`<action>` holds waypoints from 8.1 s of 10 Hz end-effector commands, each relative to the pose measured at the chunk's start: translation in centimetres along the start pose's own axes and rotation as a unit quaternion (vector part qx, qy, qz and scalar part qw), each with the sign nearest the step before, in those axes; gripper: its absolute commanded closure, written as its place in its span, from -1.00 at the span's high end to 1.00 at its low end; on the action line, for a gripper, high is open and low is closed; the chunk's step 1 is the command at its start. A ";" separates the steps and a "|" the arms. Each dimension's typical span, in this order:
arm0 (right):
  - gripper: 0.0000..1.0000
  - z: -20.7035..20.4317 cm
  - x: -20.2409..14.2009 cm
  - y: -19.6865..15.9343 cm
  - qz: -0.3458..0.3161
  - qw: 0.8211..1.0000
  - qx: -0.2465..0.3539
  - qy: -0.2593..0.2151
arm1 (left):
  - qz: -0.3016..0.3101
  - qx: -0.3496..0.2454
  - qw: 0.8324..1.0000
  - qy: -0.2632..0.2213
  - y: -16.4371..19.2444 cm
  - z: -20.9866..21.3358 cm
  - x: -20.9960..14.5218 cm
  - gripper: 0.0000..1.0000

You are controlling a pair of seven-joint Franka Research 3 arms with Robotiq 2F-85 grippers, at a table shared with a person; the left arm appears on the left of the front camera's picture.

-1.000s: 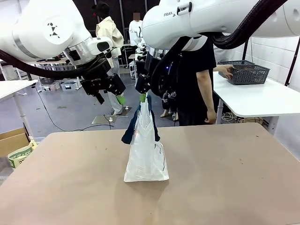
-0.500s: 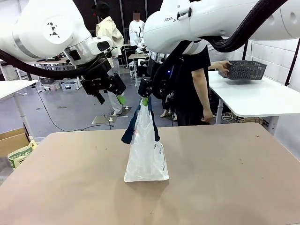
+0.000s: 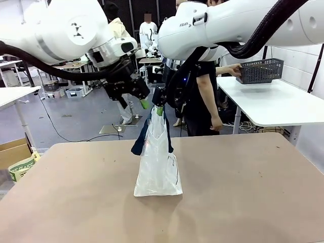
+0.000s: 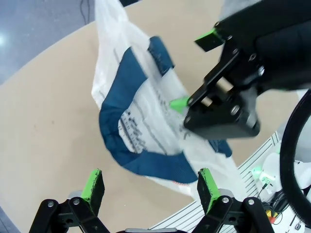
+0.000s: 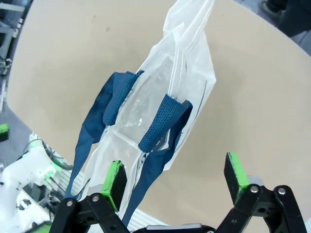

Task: Transfer purchased items from the store into the shopping bag.
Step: Open the Reusable shopping bag in the center of the table, then move the Reusable shopping bag to the right side of the table.

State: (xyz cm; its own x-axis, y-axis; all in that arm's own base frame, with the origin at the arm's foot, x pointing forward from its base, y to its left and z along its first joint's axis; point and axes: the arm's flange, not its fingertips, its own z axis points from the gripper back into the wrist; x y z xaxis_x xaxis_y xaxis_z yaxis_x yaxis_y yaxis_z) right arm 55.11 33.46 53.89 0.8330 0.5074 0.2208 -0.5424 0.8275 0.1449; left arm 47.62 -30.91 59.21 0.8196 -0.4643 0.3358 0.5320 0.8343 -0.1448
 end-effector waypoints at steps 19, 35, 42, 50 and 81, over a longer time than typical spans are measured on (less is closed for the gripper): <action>-1.00 -1.1 -1.4 -1.4 0.006 0.999 0.031 -0.036 | 0.069 0.056 0.996 0.030 1.3 -5.0 -0.4 -1.00; -1.00 3.8 -4.5 -5.1 0.124 0.983 -0.132 0.015 | 0.056 0.226 0.971 -0.055 6.9 -3.8 -3.4 -1.00; -1.00 0.2 -6.5 -3.8 0.197 0.969 -0.141 -0.035 | 0.051 0.180 0.981 -0.057 4.5 -4.3 -4.4 -1.00; -1.00 0.3 -6.2 -4.2 0.189 0.972 -0.134 -0.045 | 0.052 0.178 0.982 -0.042 4.3 -5.0 -3.9 -1.00; -1.00 0.5 -6.8 -4.1 0.189 0.971 -0.137 -0.039 | 0.042 0.197 0.978 -0.051 5.2 -4.3 -4.0 -1.00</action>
State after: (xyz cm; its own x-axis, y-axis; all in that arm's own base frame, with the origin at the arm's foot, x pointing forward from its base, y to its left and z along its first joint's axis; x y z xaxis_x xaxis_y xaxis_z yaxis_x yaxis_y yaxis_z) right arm 51.98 27.05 52.29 0.5526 0.7804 0.2925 -0.7564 0.6170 -0.2173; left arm 47.98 -26.63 52.83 0.8276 -0.3732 0.4193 0.3293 0.9277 0.1757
